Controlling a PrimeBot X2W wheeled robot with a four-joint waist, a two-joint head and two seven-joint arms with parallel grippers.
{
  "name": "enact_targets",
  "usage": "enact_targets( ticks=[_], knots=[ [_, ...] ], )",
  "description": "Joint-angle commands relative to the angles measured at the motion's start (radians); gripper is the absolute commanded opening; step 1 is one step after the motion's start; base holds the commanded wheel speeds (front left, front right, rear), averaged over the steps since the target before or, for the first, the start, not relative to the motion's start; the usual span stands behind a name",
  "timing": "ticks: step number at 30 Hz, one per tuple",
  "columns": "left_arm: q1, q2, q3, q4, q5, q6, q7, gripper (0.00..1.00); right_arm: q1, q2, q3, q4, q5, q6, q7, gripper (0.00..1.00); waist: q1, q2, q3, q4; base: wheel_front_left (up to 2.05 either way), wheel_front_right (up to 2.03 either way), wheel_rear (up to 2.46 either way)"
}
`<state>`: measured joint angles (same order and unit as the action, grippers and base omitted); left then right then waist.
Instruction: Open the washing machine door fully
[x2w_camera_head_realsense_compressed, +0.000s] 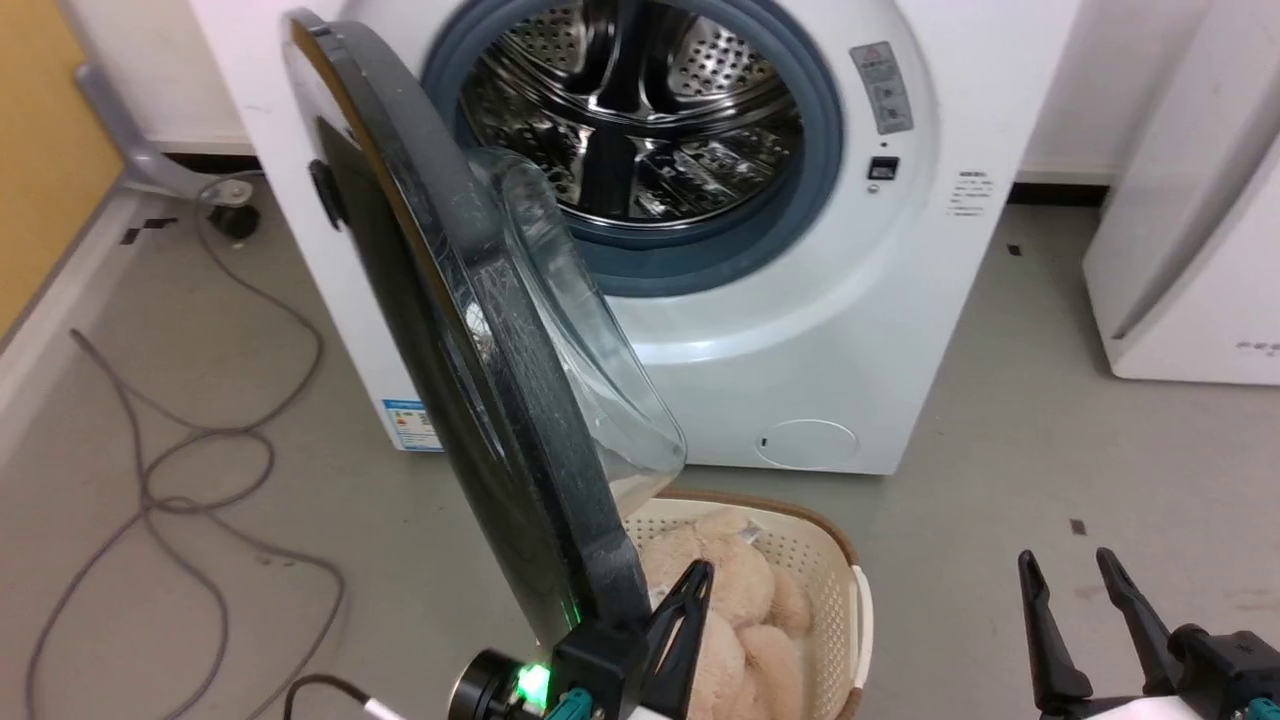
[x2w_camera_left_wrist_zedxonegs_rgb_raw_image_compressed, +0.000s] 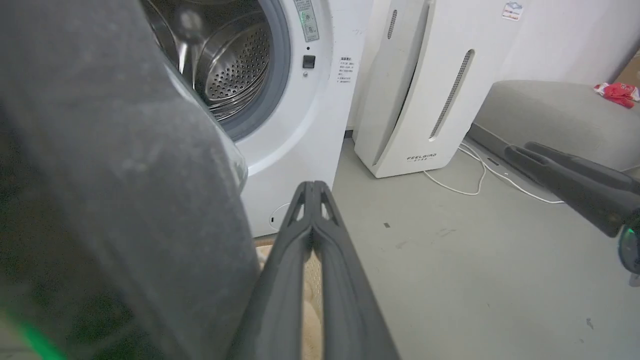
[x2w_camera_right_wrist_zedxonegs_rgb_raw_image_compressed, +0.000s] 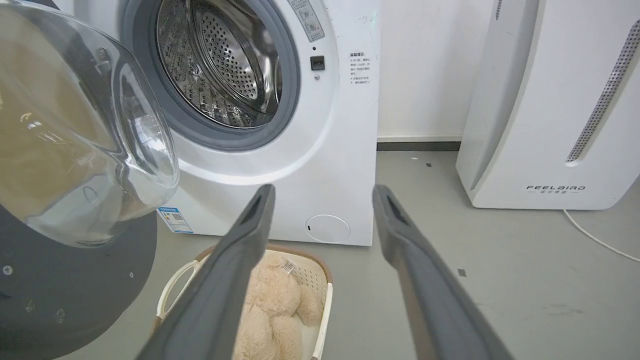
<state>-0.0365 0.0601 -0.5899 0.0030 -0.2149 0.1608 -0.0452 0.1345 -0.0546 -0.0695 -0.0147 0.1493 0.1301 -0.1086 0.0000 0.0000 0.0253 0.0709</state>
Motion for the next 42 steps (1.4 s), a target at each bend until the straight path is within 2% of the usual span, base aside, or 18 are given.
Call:
enact_targets(
  ticks=[1, 12, 19, 26, 32, 42],
  knots=[
    [0.028, 0.015, 0.009, -0.02, -0.004, 0.015, 0.007, 0.0, -0.001, 0.004, -0.002, -0.003, -0.005, 0.001, -0.004, 1.0, 0.0, 0.0, -0.006, 0.016, 0.0, 0.0, 0.0],
    [0.14, 0.08, 0.048, -0.183, -0.002, 0.086, 0.051, 0.0, 0.012, 0.004, -0.016, -0.021, -0.01, 0.001, 0.008, 1.0, 0.0, 0.0, -0.008, 0.152, 0.0, 0.0, 0.0],
    [0.19, 0.085, 0.096, -0.232, -0.012, 0.146, 0.039, 0.0, 0.02, 0.004, -0.028, -0.044, -0.017, 0.001, 0.018, 1.0, 0.0, 0.0, -0.002, 0.262, 0.0, 0.0, 0.0],
    [0.213, 0.115, 0.18, -0.253, -0.018, 0.2, 0.02, 0.0, 0.024, 0.004, -0.027, -0.07, -0.02, 0.001, 0.032, 1.0, 0.0, 0.0, 0.007, 0.355, 0.0, 0.0, 0.0],
    [0.186, 0.154, 0.267, -0.226, -0.036, 0.214, -0.005, 0.0, 0.013, 0.004, -0.016, -0.081, -0.023, 0.001, 0.044, 1.0, 0.0, 0.0, 0.014, 0.377, 0.0, 0.0, 0.0],
    [0.048, 0.23, 0.451, -0.025, -0.123, 0.183, -0.105, 0.0, 0.008, 0.004, -0.013, -0.11, -0.037, 0.001, 0.074, 1.0, 0.0, 0.0, 0.047, 0.34, 0.0, 0.0, 0.0]
  ],
)
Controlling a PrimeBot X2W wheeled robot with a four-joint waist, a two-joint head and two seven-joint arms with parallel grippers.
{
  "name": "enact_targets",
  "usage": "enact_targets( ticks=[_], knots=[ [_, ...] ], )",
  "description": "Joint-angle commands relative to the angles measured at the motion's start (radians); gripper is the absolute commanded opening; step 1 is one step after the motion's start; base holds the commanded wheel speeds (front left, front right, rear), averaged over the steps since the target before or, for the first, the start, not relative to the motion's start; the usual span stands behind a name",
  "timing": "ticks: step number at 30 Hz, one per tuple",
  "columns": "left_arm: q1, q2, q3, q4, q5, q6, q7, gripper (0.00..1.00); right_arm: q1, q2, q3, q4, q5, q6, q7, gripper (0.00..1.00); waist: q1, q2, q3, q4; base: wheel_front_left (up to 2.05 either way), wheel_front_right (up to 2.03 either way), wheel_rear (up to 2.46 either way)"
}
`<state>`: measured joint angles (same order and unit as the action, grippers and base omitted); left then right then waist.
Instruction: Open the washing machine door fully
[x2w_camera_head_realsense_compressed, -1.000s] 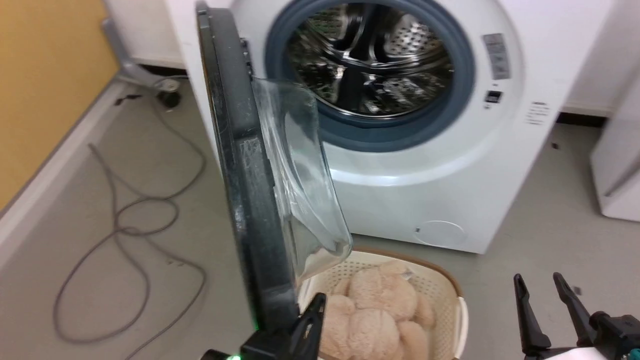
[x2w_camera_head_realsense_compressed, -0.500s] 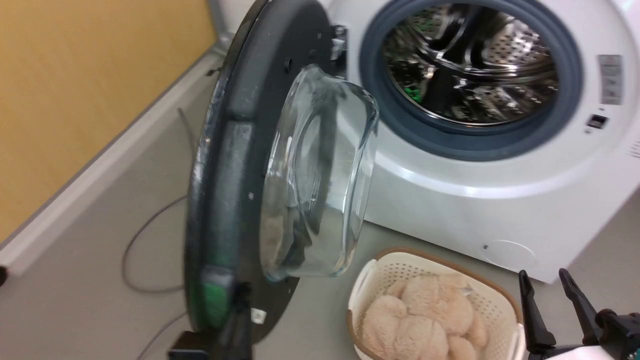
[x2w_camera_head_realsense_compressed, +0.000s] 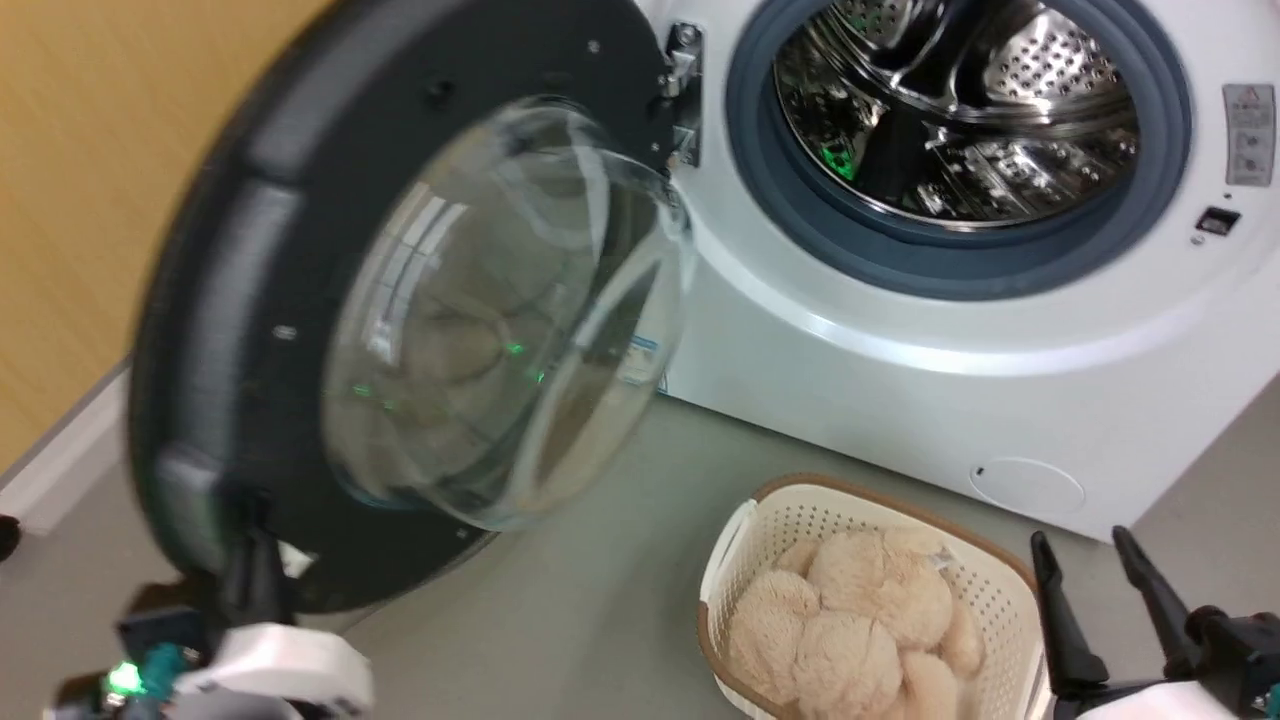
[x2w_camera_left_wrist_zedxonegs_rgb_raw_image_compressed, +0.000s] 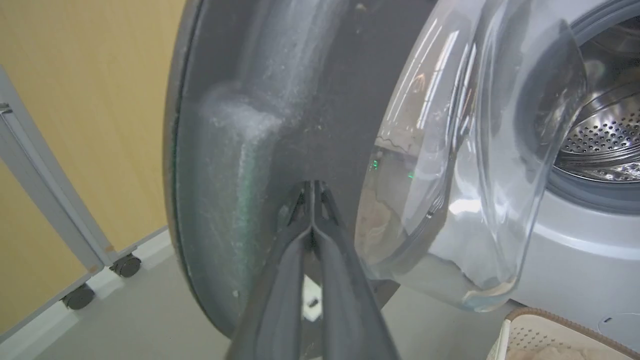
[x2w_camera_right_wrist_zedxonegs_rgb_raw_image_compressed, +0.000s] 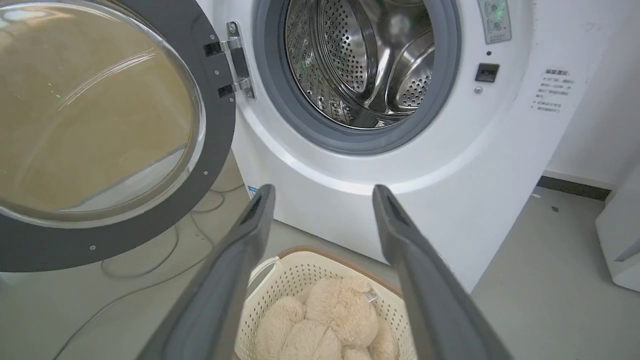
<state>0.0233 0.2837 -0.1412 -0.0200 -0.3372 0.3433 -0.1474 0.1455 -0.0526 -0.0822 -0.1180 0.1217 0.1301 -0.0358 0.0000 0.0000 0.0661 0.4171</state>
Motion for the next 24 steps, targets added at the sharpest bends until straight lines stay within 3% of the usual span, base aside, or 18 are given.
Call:
enact_targets(
  ticks=[1, 6, 7, 13, 19, 24],
  knots=[
    [-0.027, 0.012, 0.019, 0.025, -0.012, -0.005, -0.014, 0.0, -0.003, 0.002, -0.004, -0.009, -0.011, 0.001, 0.004, 1.0, 0.0, 0.0, 0.01, -0.01, 0.0, 0.0, 0.0],
    [-0.097, 0.036, 0.091, 0.171, -0.064, -0.027, -0.056, 0.0, -0.01, 0.002, -0.004, -0.02, -0.015, 0.001, 0.014, 1.0, 0.0, 0.0, 0.03, -0.029, 0.0, 0.0, 0.0],
    [-0.134, 0.051, 0.131, 0.255, -0.09, -0.042, -0.077, 0.0, -0.017, 0.002, 0.0, -0.023, -0.015, 0.001, 0.017, 1.0, 0.0, 0.0, 0.04, -0.039, 0.0, 0.0, 0.0],
    [-0.21, 0.082, 0.199, 0.41, -0.122, -0.095, -0.108, 0.0, -0.031, 0.002, -0.001, -0.014, -0.015, 0.001, 0.016, 1.0, 0.0, 0.0, 0.052, -0.05, 0.0, 0.0, 0.0],
    [-0.261, 0.083, 0.236, 0.474, -0.089, -0.134, -0.114, 0.0, -0.039, 0.002, 0.003, 0.005, -0.007, 0.001, 0.01, 1.0, 0.0, 0.0, 0.05, -0.056, 0.0, 0.0, 0.0],
    [-0.237, 0.05, 0.278, 0.464, -0.039, -0.157, -0.114, 0.0, -0.041, 0.002, 0.008, 0.029, 0.006, 0.001, -0.003, 1.0, 0.0, 0.0, 0.031, -0.068, 0.0, 0.0, 0.0]
  ],
)
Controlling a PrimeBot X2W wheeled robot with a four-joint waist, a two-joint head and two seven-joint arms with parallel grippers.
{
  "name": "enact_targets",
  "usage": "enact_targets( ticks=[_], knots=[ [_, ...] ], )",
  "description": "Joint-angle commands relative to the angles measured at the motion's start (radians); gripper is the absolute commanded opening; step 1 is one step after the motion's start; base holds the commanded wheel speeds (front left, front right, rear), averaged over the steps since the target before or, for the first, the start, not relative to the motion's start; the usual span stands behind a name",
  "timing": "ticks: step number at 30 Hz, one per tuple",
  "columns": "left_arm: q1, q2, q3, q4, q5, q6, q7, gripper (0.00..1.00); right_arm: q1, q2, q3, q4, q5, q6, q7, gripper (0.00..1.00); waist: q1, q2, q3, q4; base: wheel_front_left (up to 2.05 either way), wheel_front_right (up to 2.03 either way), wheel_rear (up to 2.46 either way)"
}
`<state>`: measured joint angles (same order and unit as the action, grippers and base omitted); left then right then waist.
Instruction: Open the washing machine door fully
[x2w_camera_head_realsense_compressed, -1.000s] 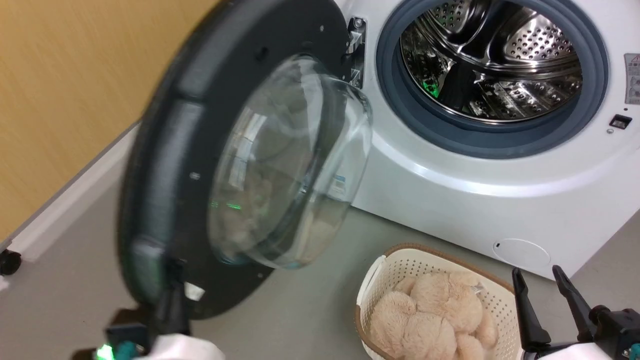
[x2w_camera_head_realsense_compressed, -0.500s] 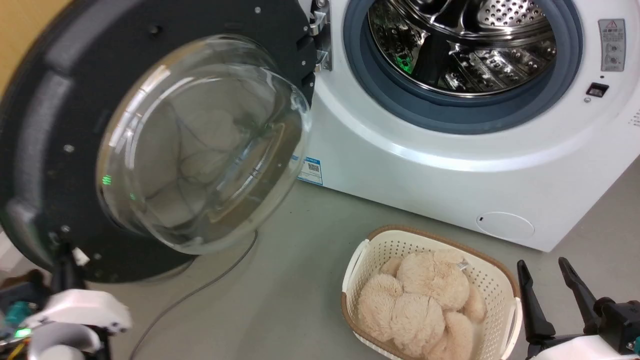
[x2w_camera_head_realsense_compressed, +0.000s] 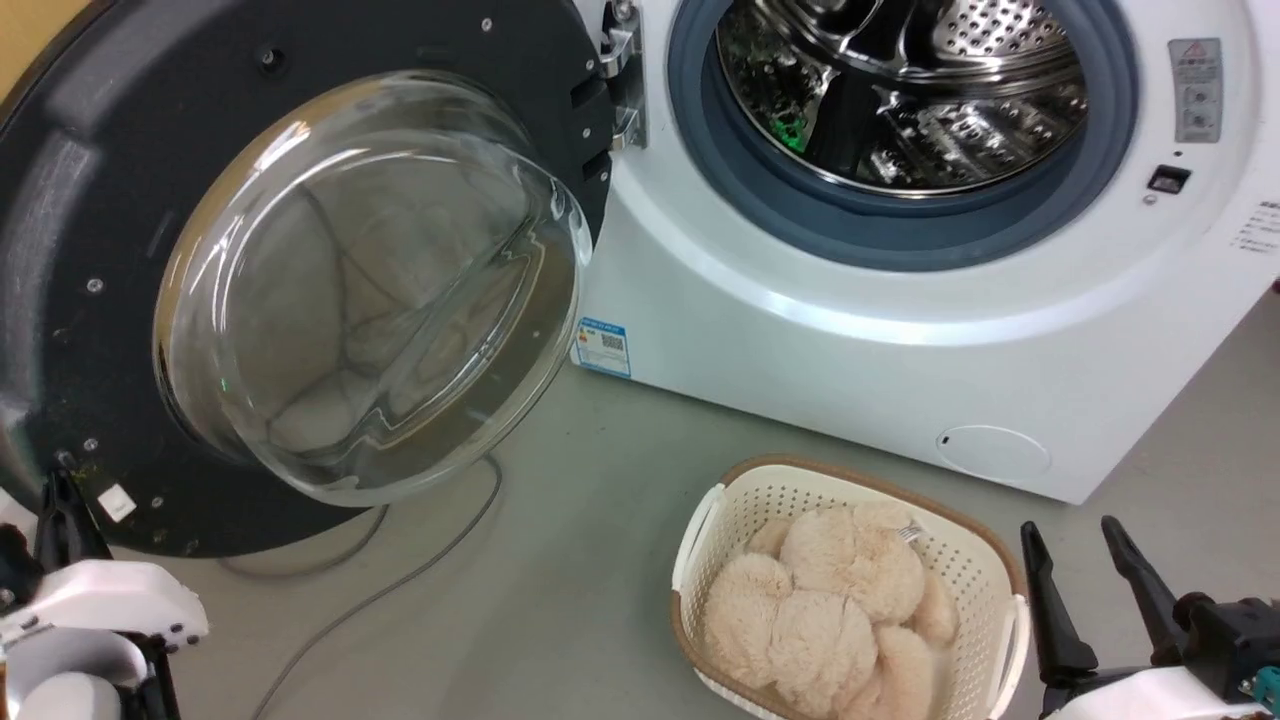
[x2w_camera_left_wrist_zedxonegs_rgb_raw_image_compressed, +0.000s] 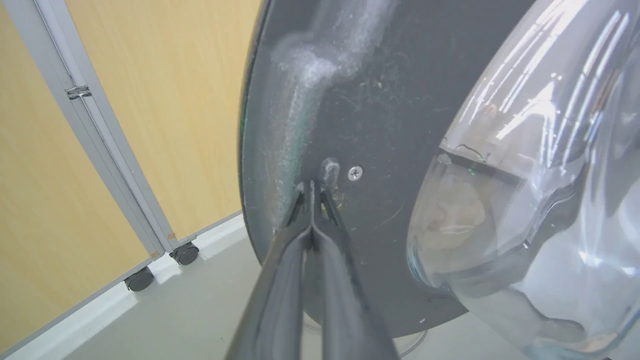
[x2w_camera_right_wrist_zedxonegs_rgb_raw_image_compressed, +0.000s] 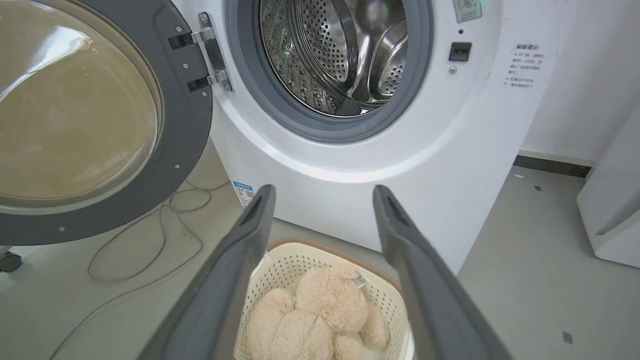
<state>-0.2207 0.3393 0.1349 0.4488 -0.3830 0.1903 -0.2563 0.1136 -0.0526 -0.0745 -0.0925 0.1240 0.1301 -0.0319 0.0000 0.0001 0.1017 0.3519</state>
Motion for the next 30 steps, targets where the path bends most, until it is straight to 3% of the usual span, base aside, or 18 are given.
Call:
enact_targets(
  ticks=[1, 7, 11, 16, 18, 19, 20, 30],
  knots=[
    [0.02, -0.016, 0.009, -0.014, 0.014, -0.006, -0.005, 0.0, -0.008, 0.002, 0.001, 0.008, 0.007, 0.001, -0.01, 1.0, 0.0, -0.0001, -0.009, -0.005, 0.0, 0.0, 0.0],
    [0.197, -0.149, 0.008, -0.17, 0.08, -0.033, -0.005, 0.0, 0.007, 0.002, -0.002, 0.046, 0.029, 0.001, -0.039, 1.0, 0.0, -0.0001, -0.054, -0.017, 0.0, 0.0, 0.0],
    [0.281, -0.214, -0.056, -0.244, 0.118, -0.062, -0.005, 0.0, 0.007, 0.002, 0.005, 0.06, 0.03, 0.001, -0.048, 1.0, 0.0, -0.0001, -0.072, -0.04, 0.0, 0.0, 0.0],
    [0.328, -0.256, -0.165, -0.303, 0.169, -0.08, -0.005, 0.0, 0.007, 0.002, 0.013, 0.068, 0.029, 0.001, -0.053, 1.0, 0.0, -0.0001, -0.084, -0.08, 0.0, 0.0, 0.0],
    [0.324, -0.263, -0.204, -0.318, 0.186, -0.083, -0.005, 0.39, 0.005, 0.002, 0.017, 0.072, 0.028, 0.001, -0.053, 1.0, 0.0, -0.0001, -0.09, -0.104, 0.0, 0.0, 0.0],
    [0.321, -0.266, -0.223, -0.321, 0.196, -0.085, -0.005, 0.65, 0.005, 0.002, 0.017, 0.074, 0.028, 0.001, -0.053, 1.0, 0.0, -0.0001, -0.093, -0.115, 0.0, 0.0, 0.0],
    [0.317, -0.267, -0.241, -0.321, 0.205, -0.087, -0.003, 1.0, 0.007, 0.002, 0.018, 0.075, 0.029, 0.001, -0.053, 1.0, 0.0, -0.0001, -0.096, -0.128, 0.0, 0.0, 0.0],
    [0.263, -0.231, -0.313, -0.32, 0.275, -0.093, 0.043, 1.0, 0.019, 0.002, 0.027, 0.07, 0.006, 0.001, -0.048, 1.0, 0.0, -0.0001, -0.115, -0.26, 0.0, 0.0, 0.0]
  ],
)
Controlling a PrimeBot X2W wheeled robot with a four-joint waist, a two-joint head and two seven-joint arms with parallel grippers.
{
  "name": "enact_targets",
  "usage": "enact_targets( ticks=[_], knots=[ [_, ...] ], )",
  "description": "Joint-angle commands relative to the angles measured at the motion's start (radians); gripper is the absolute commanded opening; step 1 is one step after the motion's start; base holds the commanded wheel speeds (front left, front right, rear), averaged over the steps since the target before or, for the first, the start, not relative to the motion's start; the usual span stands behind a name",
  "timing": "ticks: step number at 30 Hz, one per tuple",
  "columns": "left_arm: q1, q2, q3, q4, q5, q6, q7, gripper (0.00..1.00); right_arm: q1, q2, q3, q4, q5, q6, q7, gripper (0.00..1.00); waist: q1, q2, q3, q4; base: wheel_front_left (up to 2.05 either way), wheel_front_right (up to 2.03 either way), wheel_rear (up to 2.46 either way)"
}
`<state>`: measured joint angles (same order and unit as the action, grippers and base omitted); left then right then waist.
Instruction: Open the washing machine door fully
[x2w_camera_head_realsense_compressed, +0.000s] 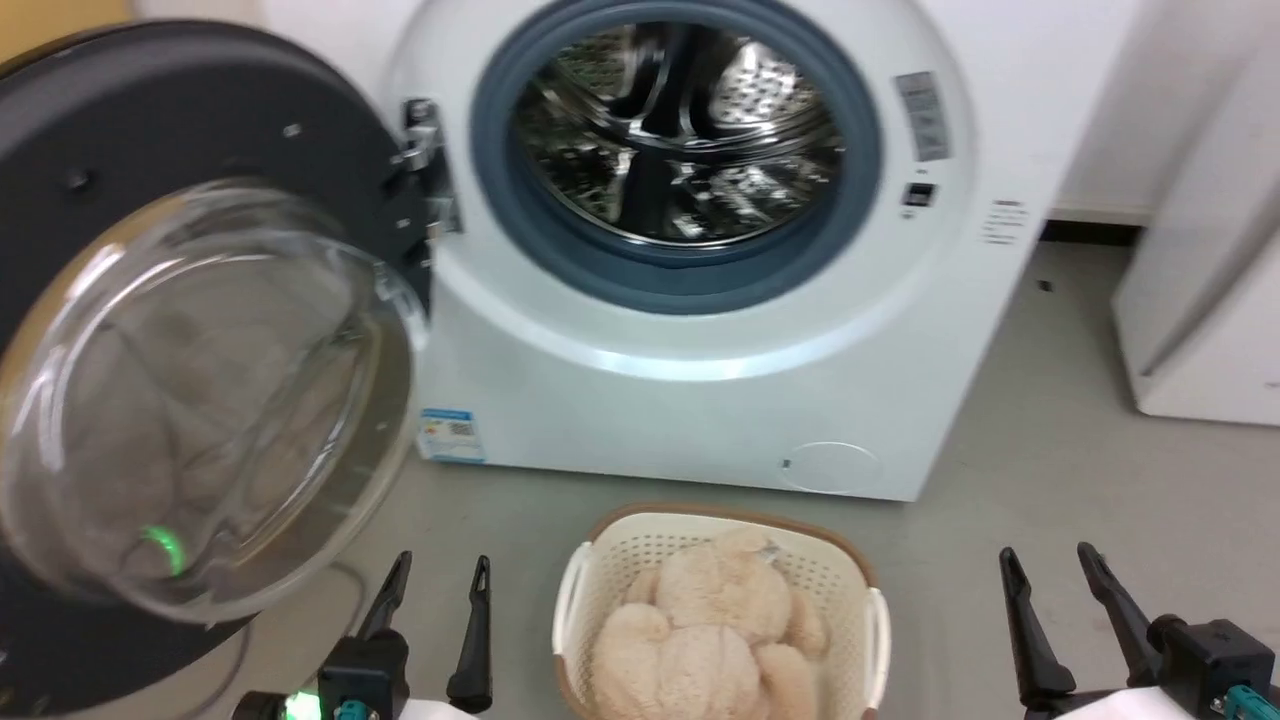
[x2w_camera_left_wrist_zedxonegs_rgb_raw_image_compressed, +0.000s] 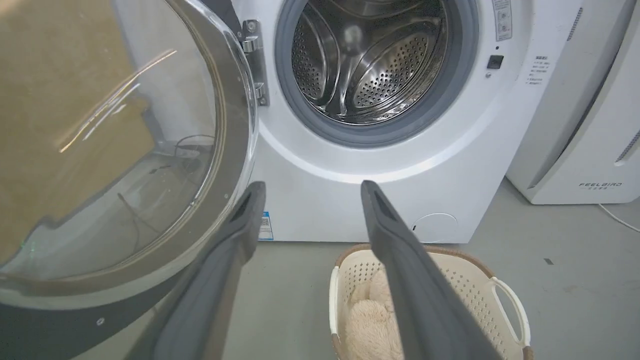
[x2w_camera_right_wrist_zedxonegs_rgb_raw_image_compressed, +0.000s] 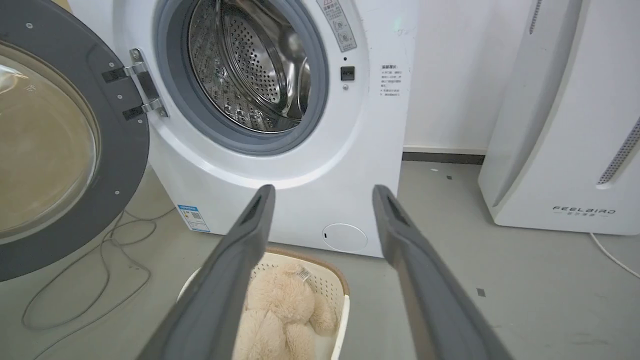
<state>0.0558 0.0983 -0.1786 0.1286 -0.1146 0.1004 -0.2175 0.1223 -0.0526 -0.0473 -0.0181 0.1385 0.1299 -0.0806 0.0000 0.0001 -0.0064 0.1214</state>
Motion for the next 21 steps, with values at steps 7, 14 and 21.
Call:
enact_targets(
  ticks=[7, 14, 21],
  knots=[
    [-0.024, 0.032, -0.005, -0.003, 0.019, 0.0, 0.024, 1.0, 0.027, 0.002, -0.005, -0.015, -0.024, 0.001, 0.009, 1.0, 0.0, -0.0001, -0.011, -0.082, 0.0, 0.0, 0.0],
    [-0.018, 0.038, -0.004, -0.006, 0.008, 0.003, 0.031, 1.0, 0.038, 0.002, -0.003, -0.026, -0.031, 0.001, 0.018, 1.0, 0.0, -0.0001, -0.011, -0.112, 0.0, 0.0, 0.0],
    [-0.01, 0.038, -0.012, -0.001, -0.008, -0.002, 0.036, 1.0, 0.037, 0.002, -0.003, -0.03, -0.026, 0.001, 0.021, 1.0, 0.0, -0.0001, -0.01, -0.119, 0.0, 0.0, 0.0]
  ],
)
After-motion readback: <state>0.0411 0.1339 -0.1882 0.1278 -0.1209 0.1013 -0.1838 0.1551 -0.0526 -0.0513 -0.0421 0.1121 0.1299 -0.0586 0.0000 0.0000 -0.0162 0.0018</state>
